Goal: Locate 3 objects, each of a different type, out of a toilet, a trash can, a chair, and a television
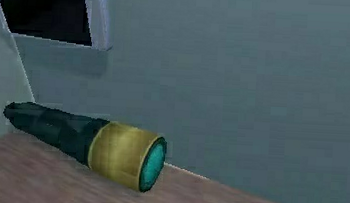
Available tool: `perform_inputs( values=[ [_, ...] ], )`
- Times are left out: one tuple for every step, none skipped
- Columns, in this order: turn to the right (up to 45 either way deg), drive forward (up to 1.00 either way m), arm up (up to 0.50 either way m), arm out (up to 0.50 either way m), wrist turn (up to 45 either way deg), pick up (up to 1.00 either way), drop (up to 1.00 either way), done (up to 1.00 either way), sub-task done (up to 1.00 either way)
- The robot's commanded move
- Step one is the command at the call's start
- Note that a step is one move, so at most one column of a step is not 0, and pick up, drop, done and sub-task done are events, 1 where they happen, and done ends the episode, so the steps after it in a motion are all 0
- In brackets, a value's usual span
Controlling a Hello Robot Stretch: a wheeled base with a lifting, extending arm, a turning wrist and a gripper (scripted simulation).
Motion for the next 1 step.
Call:
perform_inputs(
  values=[
    [6.0,0.0,0.0,0.0,0.0,0.0,0.0,0.0,0.0]
  ],
)
